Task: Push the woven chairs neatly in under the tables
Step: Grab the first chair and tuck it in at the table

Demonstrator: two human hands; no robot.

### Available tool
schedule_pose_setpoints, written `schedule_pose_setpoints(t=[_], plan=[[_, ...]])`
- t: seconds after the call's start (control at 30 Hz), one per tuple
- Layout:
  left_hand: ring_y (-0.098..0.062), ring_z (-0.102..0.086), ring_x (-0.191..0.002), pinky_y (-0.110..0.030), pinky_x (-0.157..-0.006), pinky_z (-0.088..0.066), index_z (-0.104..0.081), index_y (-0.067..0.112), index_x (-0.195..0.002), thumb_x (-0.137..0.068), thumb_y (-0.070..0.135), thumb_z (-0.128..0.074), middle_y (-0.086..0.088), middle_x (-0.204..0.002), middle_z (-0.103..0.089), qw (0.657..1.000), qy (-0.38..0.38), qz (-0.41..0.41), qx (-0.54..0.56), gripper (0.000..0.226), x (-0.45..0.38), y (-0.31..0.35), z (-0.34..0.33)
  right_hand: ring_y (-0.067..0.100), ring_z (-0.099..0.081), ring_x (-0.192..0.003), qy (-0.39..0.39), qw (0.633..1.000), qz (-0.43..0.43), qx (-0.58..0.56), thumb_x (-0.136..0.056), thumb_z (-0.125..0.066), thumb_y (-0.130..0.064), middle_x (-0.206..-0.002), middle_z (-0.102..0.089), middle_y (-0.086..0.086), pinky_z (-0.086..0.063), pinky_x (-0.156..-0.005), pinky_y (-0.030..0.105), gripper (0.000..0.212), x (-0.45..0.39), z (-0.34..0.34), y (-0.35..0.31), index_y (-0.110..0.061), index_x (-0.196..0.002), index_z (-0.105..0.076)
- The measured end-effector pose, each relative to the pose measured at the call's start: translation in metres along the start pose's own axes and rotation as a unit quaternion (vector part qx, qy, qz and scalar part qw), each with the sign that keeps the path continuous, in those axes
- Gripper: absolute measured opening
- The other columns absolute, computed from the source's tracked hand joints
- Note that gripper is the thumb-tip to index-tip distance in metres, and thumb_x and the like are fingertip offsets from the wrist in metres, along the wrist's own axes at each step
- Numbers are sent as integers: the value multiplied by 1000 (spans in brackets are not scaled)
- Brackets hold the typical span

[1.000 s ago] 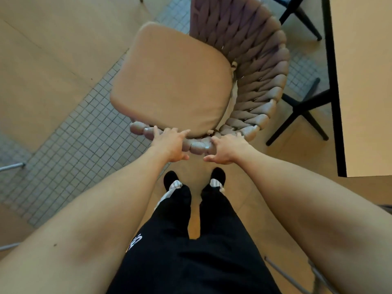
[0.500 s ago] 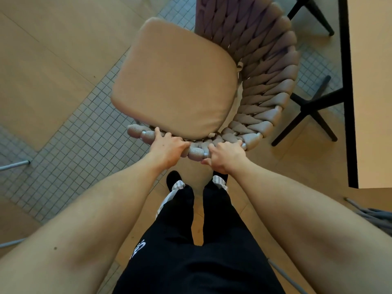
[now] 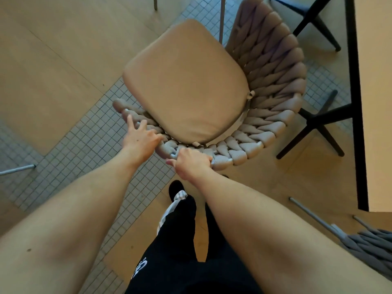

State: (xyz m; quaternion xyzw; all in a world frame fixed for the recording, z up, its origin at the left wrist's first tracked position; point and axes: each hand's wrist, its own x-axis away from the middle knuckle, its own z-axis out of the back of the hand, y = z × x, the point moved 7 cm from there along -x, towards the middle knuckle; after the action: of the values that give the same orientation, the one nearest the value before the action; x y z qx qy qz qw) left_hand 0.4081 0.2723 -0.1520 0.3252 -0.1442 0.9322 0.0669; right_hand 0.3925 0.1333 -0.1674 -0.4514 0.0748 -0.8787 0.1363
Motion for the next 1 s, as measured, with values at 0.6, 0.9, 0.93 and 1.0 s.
schedule_pose_setpoints(t=[0.6, 0.9, 0.93, 1.0], plan=[[-33, -55, -120, -56, -107, -32, -47, 27, -131, -90, 28, -61, -4, -127, -59, 975, -81, -27, 205, 44, 0, 164, 25, 30, -57, -125, -92, 943, 98, 303, -89, -72, -51, -135, -59, 6, -40, -102, 46, 63, 5, 51, 133, -26, -140, -44], [-38, -55, -116, -53, -89, -40, -41, 34, -139, -102, 18, -42, -7, -126, -55, 967, -51, -64, 240, 41, -16, 170, 23, 29, -59, -121, -51, 918, 78, 385, -95, -51, -64, -128, -62, 2, -28, -107, 60, 53, 8, 69, 164, -28, -134, -48], [-37, -55, -116, -53, -90, -40, -40, 35, -141, -103, 21, -42, -7, -127, -54, 967, -52, -70, 240, 40, -16, 169, 23, 29, -59, -120, -46, 919, 78, 383, -96, -50, -63, -128, -62, 2, -28, -108, 60, 52, 10, 70, 163, -28, -134, -48], [-37, -54, -119, -52, -91, -41, -38, 36, -143, -104, 26, -42, -6, -129, -54, 967, -58, -83, 232, 41, -15, 165, 22, 29, -59, -121, -47, 923, 73, 375, -97, -50, -62, -128, -62, 2, -27, -108, 61, 51, 12, 71, 158, -27, -135, -49]])
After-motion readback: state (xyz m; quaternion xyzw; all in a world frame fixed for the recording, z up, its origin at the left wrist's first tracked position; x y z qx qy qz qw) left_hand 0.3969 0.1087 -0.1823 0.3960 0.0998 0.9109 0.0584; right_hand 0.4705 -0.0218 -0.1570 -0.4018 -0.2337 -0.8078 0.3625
